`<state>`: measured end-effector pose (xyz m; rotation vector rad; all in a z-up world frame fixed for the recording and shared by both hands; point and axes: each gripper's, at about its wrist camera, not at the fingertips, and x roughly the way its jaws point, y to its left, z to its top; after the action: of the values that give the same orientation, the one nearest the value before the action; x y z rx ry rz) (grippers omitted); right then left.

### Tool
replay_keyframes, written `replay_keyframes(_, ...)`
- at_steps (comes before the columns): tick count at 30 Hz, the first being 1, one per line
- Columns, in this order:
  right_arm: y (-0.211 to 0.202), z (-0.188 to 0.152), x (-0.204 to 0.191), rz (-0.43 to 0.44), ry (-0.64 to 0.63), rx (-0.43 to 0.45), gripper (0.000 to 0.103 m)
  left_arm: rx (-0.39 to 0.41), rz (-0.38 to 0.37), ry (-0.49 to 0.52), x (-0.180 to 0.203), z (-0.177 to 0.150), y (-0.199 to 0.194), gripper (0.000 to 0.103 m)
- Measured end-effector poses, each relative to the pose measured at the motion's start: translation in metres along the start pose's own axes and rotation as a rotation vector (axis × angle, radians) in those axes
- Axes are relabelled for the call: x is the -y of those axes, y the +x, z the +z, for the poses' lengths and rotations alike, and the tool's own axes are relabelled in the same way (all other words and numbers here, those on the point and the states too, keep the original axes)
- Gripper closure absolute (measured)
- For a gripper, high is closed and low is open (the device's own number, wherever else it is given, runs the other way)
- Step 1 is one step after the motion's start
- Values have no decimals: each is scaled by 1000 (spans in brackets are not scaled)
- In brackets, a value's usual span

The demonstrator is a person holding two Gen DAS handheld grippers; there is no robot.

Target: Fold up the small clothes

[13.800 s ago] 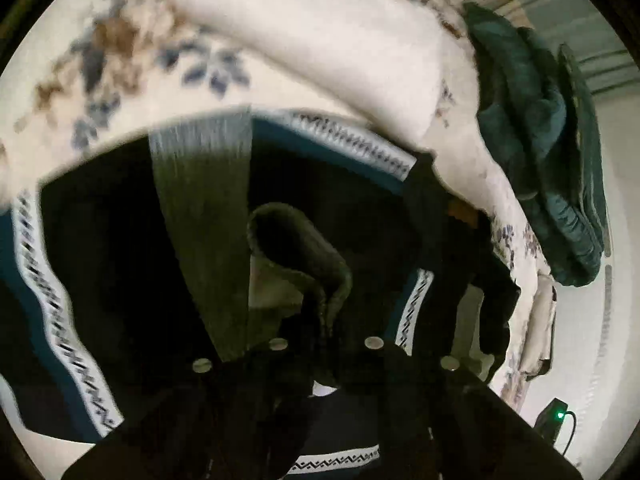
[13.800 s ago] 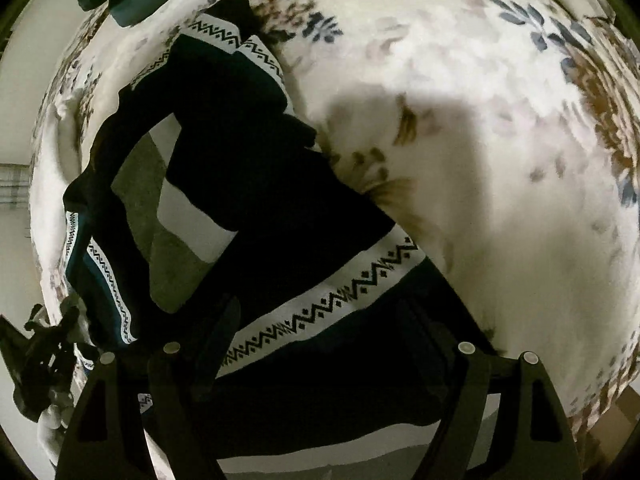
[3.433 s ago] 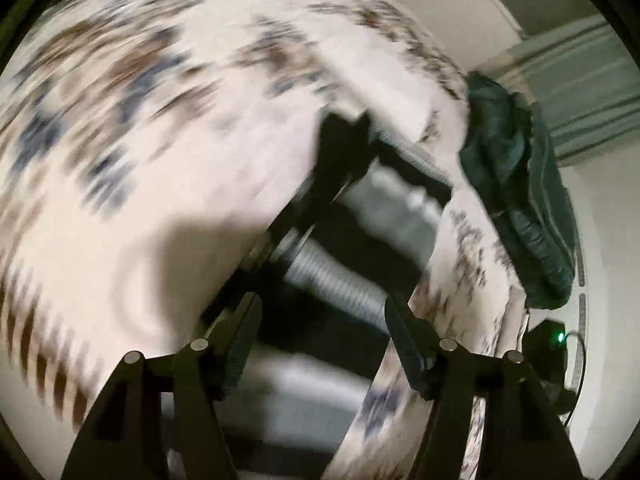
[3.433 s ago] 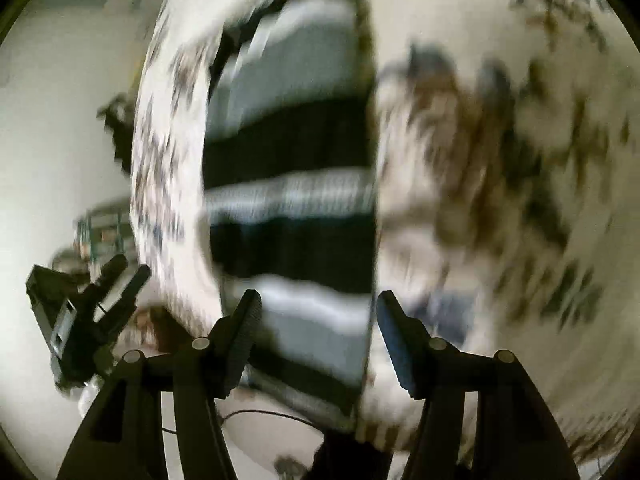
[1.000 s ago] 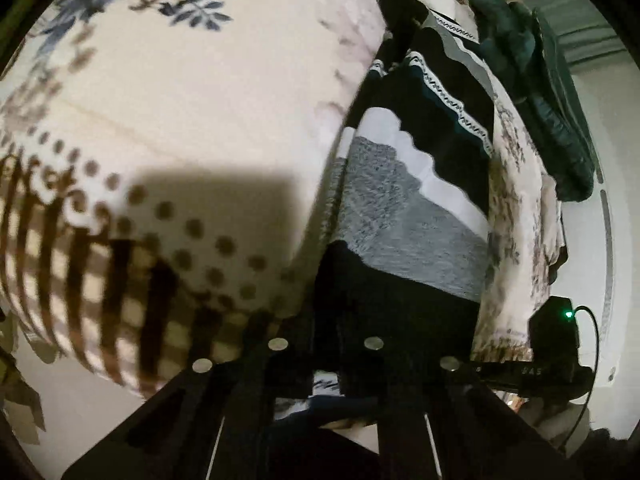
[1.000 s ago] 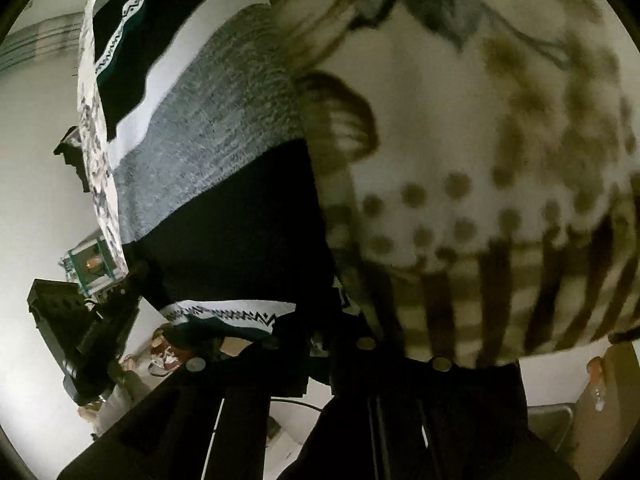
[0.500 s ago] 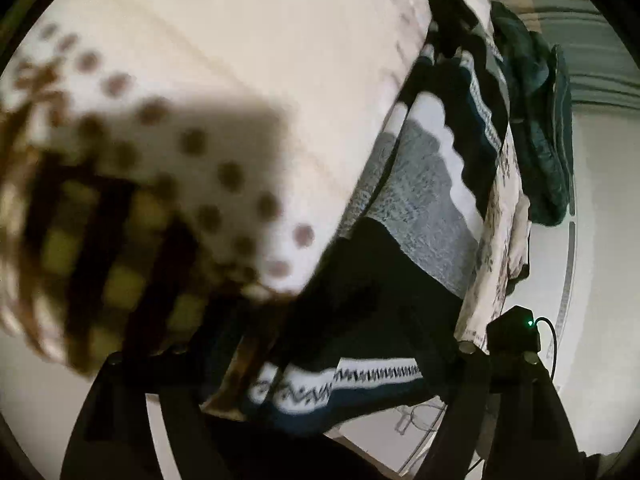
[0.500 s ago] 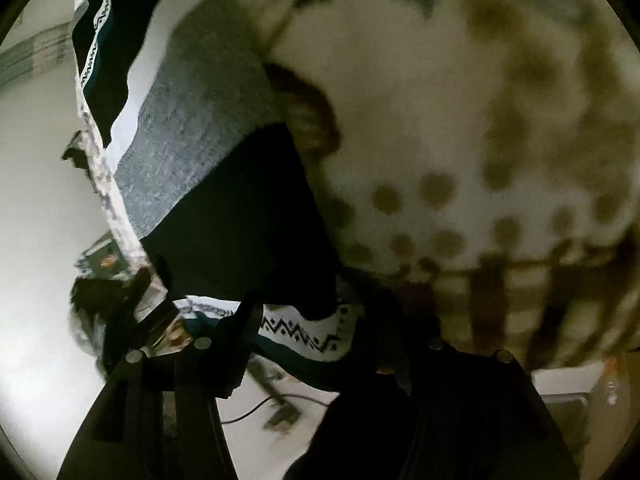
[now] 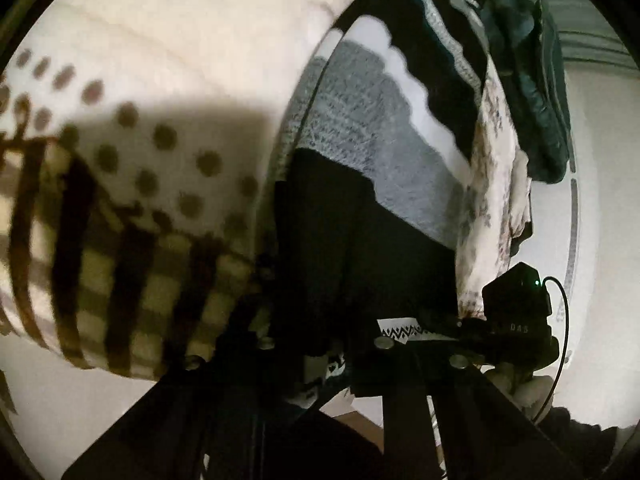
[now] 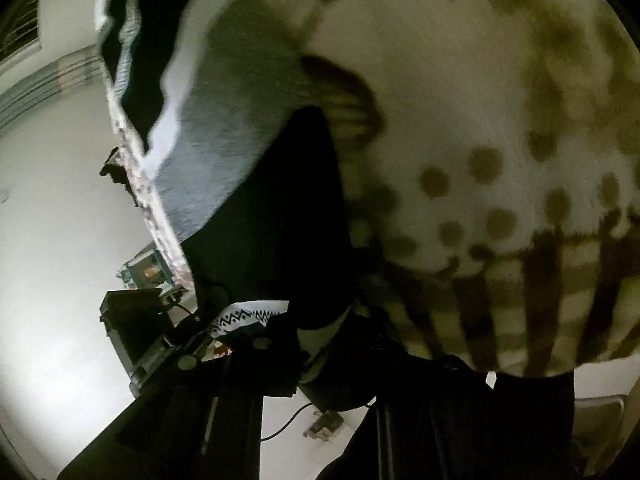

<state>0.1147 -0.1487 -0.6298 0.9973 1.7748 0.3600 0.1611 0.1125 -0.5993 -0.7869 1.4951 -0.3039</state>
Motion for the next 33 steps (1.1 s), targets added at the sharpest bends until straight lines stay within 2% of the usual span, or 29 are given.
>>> replay_keyframes(6,-46,-4,-43,110,-50,60,90,83,-94,-6,36,13,-47,92)
replay_keyframes(9,-80,6,-74,171,-79,120,90,158,-154,20,68,37,-74,92)
replay_keyframes(12,-110,27,-102,210,-103,180,90,229,-209,56,102,76,-93,92)
replay_keyframes(17,-151,93,-154,265,-131,284,90,311,-256,118,145,168,-94,92)
replay_keyframes(22,-174,194,-195,252,-135,355,90,356,-270,123,164,275,-75,92)
replay_keyframes(24,-180,244,-214,238,-125,373,90,350,-278,98,167,319,-62,90)
replay_keyframes(25,-183,265,-222,226,-115,384,90,342,-276,78,167,340,-55,87)
replay_keyframes(27,-180,307,-237,217,-75,378,85,333,-272,35,163,376,-43,65)
replay_keyframes(28,-175,328,-242,202,-35,375,85,336,-285,18,161,393,-38,38)
replay_keyframes(29,-170,344,-245,199,-10,368,82,345,-298,4,159,409,-34,28)
replay_keyframes(31,-161,368,-250,194,20,356,74,358,-313,-16,153,430,-33,28)
replay_keyframes(33,-162,376,-250,206,16,354,56,365,-309,-20,149,437,-36,28)
